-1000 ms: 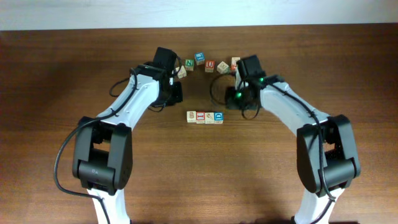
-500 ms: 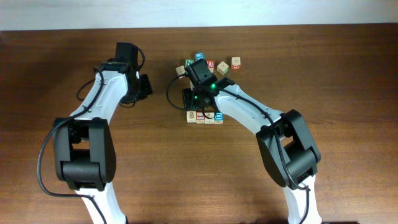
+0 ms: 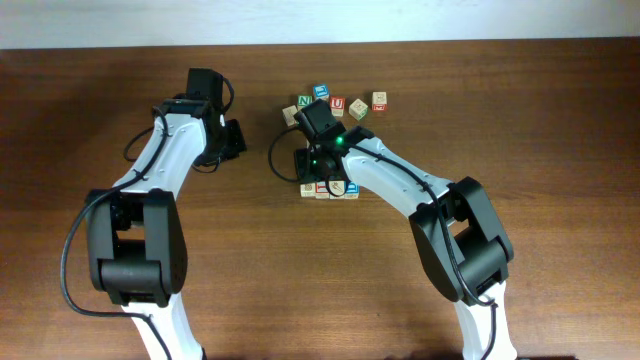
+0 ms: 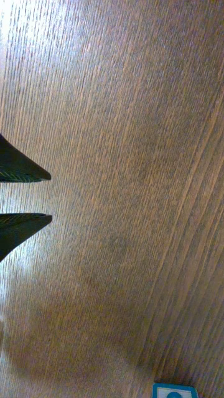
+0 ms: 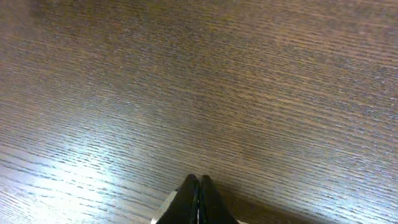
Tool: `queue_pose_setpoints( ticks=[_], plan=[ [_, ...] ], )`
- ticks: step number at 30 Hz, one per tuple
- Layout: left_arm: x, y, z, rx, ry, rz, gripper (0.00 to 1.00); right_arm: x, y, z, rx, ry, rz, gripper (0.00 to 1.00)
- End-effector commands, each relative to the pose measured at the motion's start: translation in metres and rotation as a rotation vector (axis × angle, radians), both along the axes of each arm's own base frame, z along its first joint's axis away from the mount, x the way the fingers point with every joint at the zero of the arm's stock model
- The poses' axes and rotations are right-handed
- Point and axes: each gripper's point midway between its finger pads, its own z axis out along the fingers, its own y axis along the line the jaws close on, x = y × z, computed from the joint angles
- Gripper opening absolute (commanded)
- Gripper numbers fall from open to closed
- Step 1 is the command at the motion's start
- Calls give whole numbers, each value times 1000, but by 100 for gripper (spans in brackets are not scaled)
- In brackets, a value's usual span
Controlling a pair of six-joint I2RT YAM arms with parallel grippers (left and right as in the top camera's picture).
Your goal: Rotate 4 blocks
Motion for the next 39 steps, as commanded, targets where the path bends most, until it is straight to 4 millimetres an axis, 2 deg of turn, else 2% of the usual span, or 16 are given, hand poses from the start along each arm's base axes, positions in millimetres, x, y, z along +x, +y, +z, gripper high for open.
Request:
queue_pose_setpoints(
  ticks=[1, 21, 22, 23, 24, 26, 30, 34, 39],
  plan=[
    [-3, 2, -3, 9, 10, -1, 16, -1, 6, -4, 1, 14, 3, 5],
    [-3, 1, -4, 9, 12, -3, 15, -5, 6, -4, 9, 32, 10, 4],
    [-3, 1, -4, 9, 12, -3, 15, 0, 8, -2, 20, 14, 8, 6],
    [-3, 1, -4, 9, 11, -3, 15, 13, 10, 8, 44, -25, 4, 11],
    [-3, 1, -4, 9, 11, -3, 16, 21, 11, 18, 57, -50, 16, 12],
    [-2, 2, -3, 13, 9, -2, 16, 21, 23, 29, 103, -55, 81, 13],
    [5, 32, -1, 83, -22, 59, 19, -6, 40, 23, 77, -13, 136, 12],
    [-1, 66, -3, 77, 3, 134, 18, -19, 43, 13, 12, 1, 124, 12],
    [-3, 66, -3, 77, 14, 135, 18, -27, 37, 4, -11, 41, 108, 12]
  ],
)
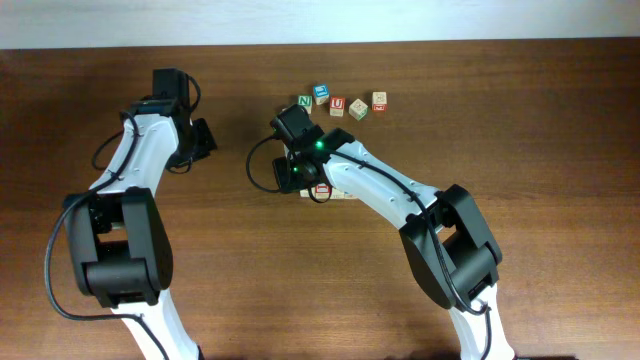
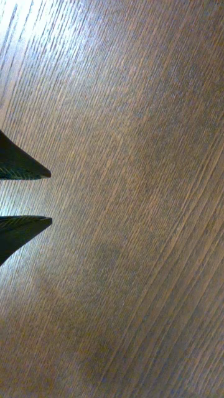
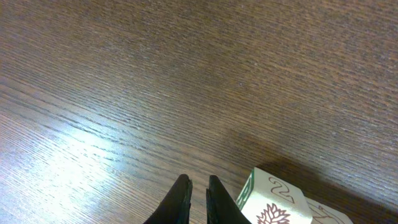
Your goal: Rotate 4 blocks
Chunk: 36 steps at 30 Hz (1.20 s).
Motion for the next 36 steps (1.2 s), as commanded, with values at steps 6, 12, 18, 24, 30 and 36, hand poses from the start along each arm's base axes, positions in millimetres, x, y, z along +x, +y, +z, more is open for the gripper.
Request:
queue_pose_setpoints(
  ticks=[6, 12, 18, 24, 30, 36],
  plan=[
    [-7, 0, -4, 7, 27, -4, 18, -6, -8, -15, -49, 38, -16, 12],
    [-9, 0, -5, 7, 39, -5, 18, -8, -10, -26, -63, 56, -16, 12],
    [-11, 0, -6, 7, 46, -5, 18, -6, -16, -27, -88, 49, -27, 12],
    [-11, -2, -5, 7, 46, -9, 14, 21, 12, 67, 69, -103, -19, 16],
    [-14, -45, 48, -84, -39, -158, 14, 33, -99, 182, 62, -122, -206, 16],
    [-37, -135, 37, -137, 12, -359, 14, 11, -194, 107, 13, 153, -208, 12]
  ],
)
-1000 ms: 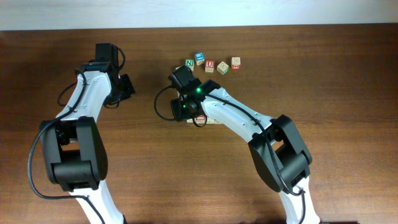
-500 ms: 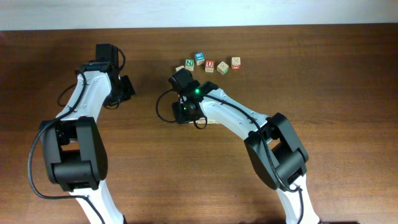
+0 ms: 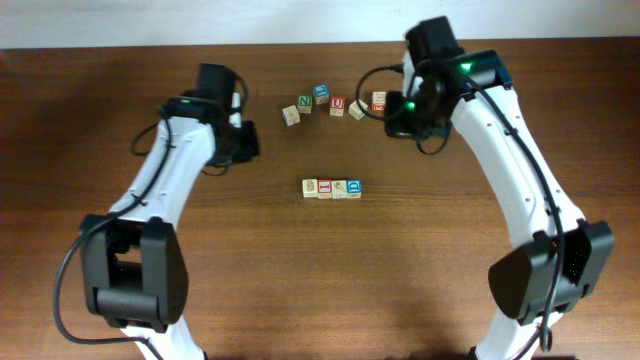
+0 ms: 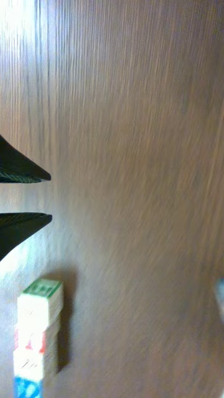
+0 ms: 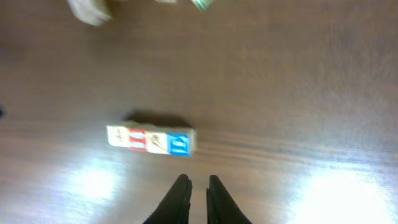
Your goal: Rotate 4 blocks
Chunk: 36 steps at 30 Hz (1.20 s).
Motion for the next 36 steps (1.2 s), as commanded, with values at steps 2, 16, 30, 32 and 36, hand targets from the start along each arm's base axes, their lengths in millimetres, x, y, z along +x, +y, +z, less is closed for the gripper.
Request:
queue_pose_setpoints(
  ticks=[2, 16, 30, 32, 36],
  plan=[
    [-11, -60, -25, -64, 39, -125, 12, -18, 1, -73, 106, 109, 93, 12],
    [-22, -86, -118, -137, 218, -157, 0, -39, 17, -164, 294, 85, 84, 12],
    [-36, -73, -113, -222, 262, -312, 0, -46, 51, -170, 269, 127, -25, 5],
    [-39, -85, -108, -285, 249, -380, 0, -46, 49, -173, 237, 118, -31, 5],
    [-29, -99, -89, -399, 189, -456, 0, -45, 45, -179, 211, 118, -37, 6]
  ],
)
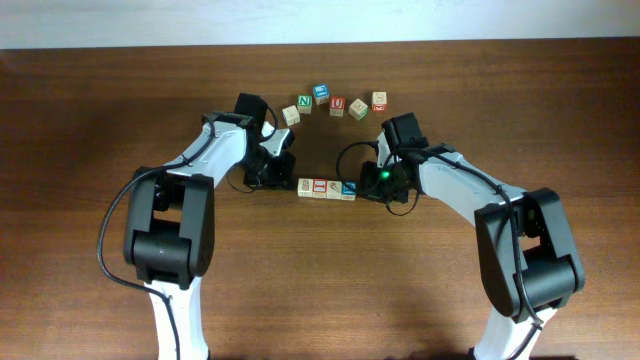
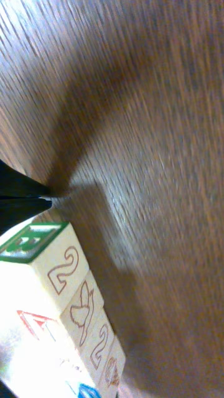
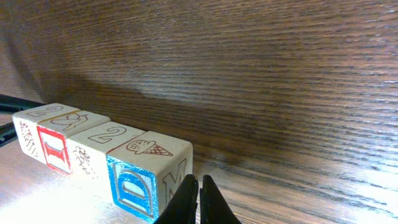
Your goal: Rotate 4 blocks
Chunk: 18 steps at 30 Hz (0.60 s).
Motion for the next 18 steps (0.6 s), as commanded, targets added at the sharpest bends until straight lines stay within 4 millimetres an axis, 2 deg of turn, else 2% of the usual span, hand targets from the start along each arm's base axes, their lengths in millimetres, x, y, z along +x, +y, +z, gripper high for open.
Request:
queue_pose_setpoints(
  ticks=[1, 8, 12, 18],
  plan=[
    [4, -10, 5, -98, -20, -60, 0, -3, -3, -10, -32, 13, -6, 6],
    [10, -6, 14, -98, -33, -75, 0, 0, -3, -9, -27, -1, -8, 5],
    [5, 2, 10, -52, -13, -77, 0, -1, 4, -5, 8, -15, 45, 4],
    [3, 0, 11, -61, -8, -78, 0, -4, 8, -3, 36, -11, 70, 5]
  ],
)
